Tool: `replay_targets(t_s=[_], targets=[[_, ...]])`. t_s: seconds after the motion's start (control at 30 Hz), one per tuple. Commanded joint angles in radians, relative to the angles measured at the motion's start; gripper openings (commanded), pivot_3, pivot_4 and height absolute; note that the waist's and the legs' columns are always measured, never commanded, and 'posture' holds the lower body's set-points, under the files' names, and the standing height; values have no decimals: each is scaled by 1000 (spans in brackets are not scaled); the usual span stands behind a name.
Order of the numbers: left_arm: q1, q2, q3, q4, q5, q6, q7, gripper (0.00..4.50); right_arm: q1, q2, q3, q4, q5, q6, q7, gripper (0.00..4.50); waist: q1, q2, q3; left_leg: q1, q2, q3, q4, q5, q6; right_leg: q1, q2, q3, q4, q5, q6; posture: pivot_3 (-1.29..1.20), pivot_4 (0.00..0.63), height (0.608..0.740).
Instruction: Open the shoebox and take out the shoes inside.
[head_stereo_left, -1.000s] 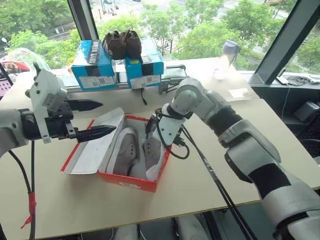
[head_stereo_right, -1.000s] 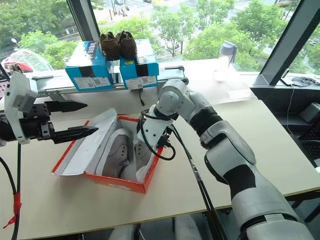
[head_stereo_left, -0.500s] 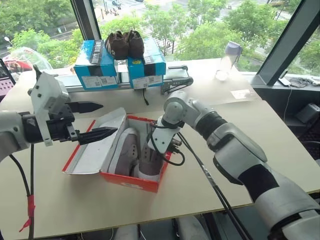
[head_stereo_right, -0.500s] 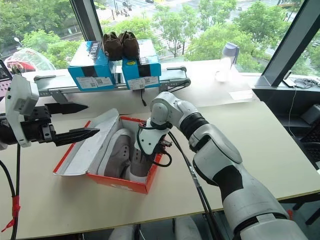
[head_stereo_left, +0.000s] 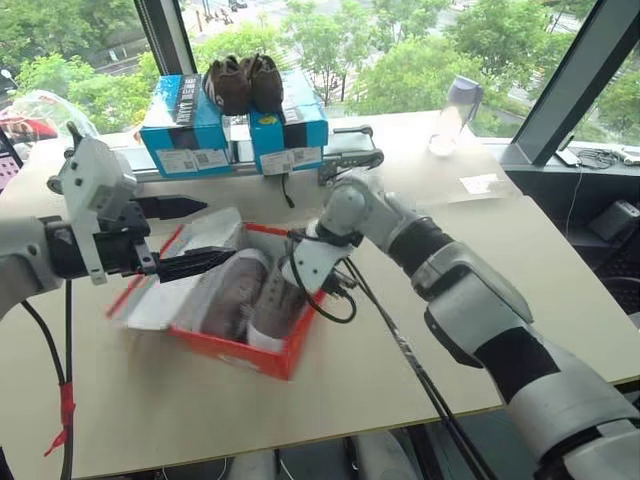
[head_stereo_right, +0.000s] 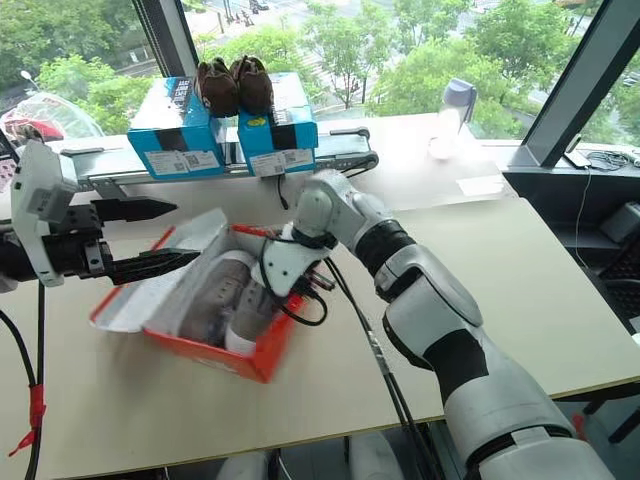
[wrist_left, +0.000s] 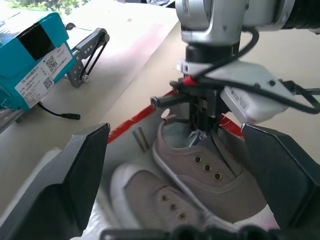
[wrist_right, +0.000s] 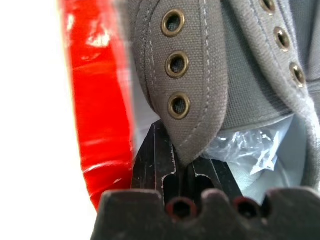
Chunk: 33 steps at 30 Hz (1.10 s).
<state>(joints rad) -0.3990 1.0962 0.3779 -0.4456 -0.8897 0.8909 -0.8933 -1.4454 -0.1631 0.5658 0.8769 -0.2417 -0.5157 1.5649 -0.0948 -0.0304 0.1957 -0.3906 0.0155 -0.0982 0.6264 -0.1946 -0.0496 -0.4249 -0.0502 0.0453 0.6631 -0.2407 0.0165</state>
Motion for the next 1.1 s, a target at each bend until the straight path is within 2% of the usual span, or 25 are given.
replay_targets(t_s=[0.03, 0.23, 0.73, 0.97, 1.1], targets=[[-59, -6, -41, 29, 29, -54, -23, 4500, -62, -36, -76, -148, 123, 136, 49, 43, 3, 0, 0, 0, 0, 0, 0, 0, 0, 0, 0, 0, 0, 0, 0, 0, 150, 740], [-135, -29, -128, 91, 71, -104, -67, 4500, -65, -74, -142, -271, 179, 279, -5, 43, 26, 0, 0, 0, 0, 0, 1, 0, 0, 1, 0, -1, 0, 0, 0, 0, 150, 740], [-249, -50, -222, 189, 139, -144, -165, 4500, -26, -247, -145, -263, 36, 319, -245, 43, 25, 0, 0, -2, -1, 0, 1, 0, 0, 0, 0, -1, -1, 0, 0, 0, 150, 740], [-246, -21, -170, 180, 68, -83, -243, 4500, -70, -407, -282, -241, 84, 489, -287, 43, 29, 0, 1, -4, -1, 0, 2, 0, 0, -2, -1, -1, -1, 0, 0, 0, 150, 740], [-251, 18, -139, 190, 39, -53, -280, 4500, 22, -566, -382, -263, 96, 666, -323, 43, 31, 0, 1, -7, -2, 0, 2, 0, 0, -3, -2, -1, -2, 0, 0, 0, 150, 740]])
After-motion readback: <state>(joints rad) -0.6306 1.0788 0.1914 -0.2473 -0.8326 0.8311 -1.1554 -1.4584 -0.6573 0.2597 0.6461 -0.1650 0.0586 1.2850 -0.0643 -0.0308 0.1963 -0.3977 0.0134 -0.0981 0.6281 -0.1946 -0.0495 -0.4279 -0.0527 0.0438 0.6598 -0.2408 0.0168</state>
